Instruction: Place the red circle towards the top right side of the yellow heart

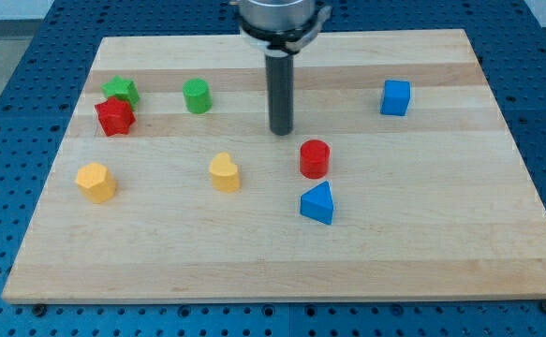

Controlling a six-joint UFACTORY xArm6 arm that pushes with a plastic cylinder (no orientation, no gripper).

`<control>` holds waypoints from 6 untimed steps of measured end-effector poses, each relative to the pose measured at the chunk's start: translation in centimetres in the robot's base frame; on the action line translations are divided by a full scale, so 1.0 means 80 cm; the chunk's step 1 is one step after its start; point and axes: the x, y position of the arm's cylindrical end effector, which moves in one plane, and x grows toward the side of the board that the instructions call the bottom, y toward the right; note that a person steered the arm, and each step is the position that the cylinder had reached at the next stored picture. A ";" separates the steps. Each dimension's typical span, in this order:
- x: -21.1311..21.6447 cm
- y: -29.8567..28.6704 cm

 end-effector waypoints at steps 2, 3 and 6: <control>0.011 0.199; 0.083 0.228; 0.032 -0.078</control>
